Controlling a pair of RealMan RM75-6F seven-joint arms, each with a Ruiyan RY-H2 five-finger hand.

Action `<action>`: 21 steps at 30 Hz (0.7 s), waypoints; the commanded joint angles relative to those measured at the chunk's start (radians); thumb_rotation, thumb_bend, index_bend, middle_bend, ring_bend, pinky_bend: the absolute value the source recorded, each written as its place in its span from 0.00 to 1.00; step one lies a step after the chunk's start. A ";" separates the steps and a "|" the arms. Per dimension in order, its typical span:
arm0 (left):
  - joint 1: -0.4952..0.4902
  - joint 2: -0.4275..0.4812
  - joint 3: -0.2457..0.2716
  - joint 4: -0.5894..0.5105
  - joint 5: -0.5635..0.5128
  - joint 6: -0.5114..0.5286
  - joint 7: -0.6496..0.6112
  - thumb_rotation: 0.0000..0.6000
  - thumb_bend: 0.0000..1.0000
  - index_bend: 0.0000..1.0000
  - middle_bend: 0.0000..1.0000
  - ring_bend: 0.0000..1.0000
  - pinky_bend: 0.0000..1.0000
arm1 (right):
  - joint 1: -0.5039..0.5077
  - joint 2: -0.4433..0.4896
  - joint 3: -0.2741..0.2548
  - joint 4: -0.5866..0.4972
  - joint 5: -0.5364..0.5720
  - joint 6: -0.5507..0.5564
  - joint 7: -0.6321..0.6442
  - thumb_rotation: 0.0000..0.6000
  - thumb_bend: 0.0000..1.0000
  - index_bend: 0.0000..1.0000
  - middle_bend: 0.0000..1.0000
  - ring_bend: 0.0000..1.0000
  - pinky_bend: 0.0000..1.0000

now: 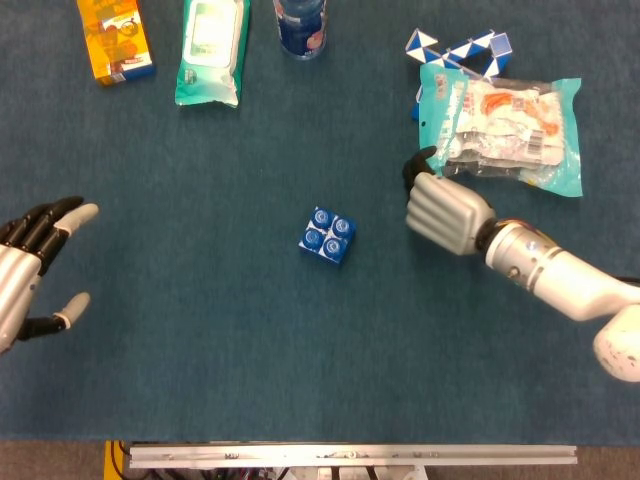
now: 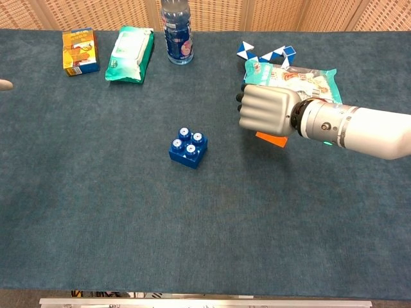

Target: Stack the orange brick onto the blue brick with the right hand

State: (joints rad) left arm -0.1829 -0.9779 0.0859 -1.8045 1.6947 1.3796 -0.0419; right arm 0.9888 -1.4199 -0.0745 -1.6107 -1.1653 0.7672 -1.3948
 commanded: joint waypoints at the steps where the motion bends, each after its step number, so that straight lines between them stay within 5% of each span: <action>1: 0.002 0.000 0.002 0.003 0.002 0.001 -0.002 1.00 0.27 0.11 0.12 0.13 0.25 | 0.020 -0.027 -0.018 0.014 0.007 0.018 -0.051 1.00 0.22 0.57 0.42 0.27 0.33; 17: 0.018 0.002 0.016 0.025 0.013 0.017 -0.025 1.00 0.27 0.12 0.11 0.13 0.24 | 0.050 -0.109 -0.067 0.049 0.013 0.076 -0.169 1.00 0.20 0.56 0.42 0.24 0.24; 21: 0.021 0.002 0.019 0.029 0.015 0.018 -0.028 1.00 0.27 0.12 0.11 0.12 0.23 | 0.046 -0.118 -0.076 0.053 0.012 0.093 -0.178 1.00 0.16 0.49 0.40 0.22 0.22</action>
State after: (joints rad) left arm -0.1624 -0.9756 0.1043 -1.7762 1.7102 1.3977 -0.0692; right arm 1.0357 -1.5356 -0.1487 -1.5594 -1.1525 0.8574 -1.5704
